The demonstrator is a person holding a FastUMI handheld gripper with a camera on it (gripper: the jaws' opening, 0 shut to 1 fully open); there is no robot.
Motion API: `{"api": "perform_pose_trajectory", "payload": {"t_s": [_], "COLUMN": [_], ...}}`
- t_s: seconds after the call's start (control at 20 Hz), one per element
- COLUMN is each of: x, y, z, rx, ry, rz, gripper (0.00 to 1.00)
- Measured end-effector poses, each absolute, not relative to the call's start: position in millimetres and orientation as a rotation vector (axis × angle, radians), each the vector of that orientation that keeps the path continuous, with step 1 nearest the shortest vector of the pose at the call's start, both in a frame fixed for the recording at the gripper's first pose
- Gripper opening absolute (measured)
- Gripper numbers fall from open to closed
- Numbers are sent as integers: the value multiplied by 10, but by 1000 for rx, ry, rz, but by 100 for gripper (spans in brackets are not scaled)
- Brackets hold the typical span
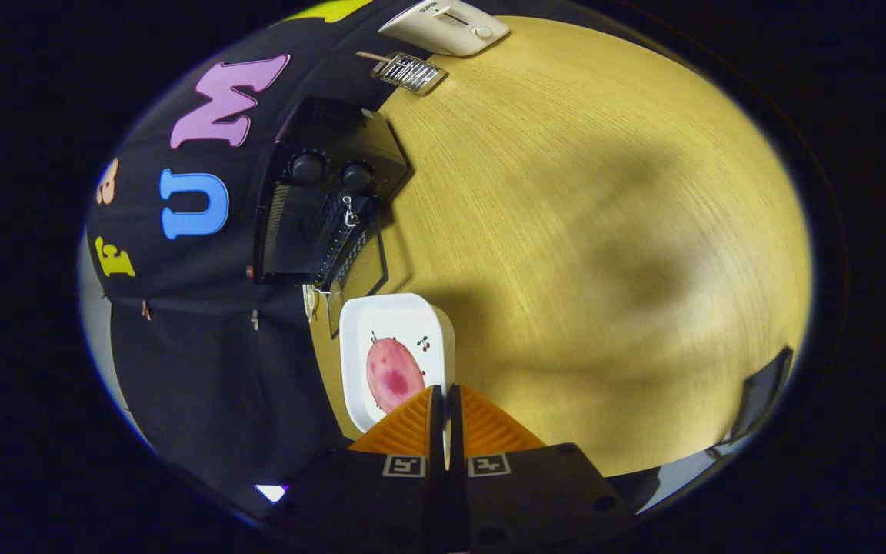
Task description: Open the toaster oven, put the food inside, and close the toaster oven door.
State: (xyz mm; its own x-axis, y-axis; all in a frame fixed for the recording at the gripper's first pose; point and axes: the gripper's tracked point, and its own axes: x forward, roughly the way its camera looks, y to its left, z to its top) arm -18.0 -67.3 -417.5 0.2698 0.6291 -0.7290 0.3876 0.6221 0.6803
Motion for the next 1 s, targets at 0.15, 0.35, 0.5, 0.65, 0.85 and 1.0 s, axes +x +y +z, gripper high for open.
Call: {"api": "perform_pose_trajectory", "payload": {"t_s": [0.15, 0.35, 0.5, 0.65, 0.85, 1.0], "x": [-84, 282, 651, 1044, 1479, 1734], "y": [-192, 367, 606, 825, 997, 1083], "z": [-4083, -4020, -4086, -4201, -4289, -4400], "rx": [1043, 1210, 1279, 1349, 1439, 1431], "ry": [1298, 1176, 1049, 943, 834, 796], "rz": [122, -20, -159, -280, -433, -506], "gripper": [5, 5, 5, 5, 5, 5]}}
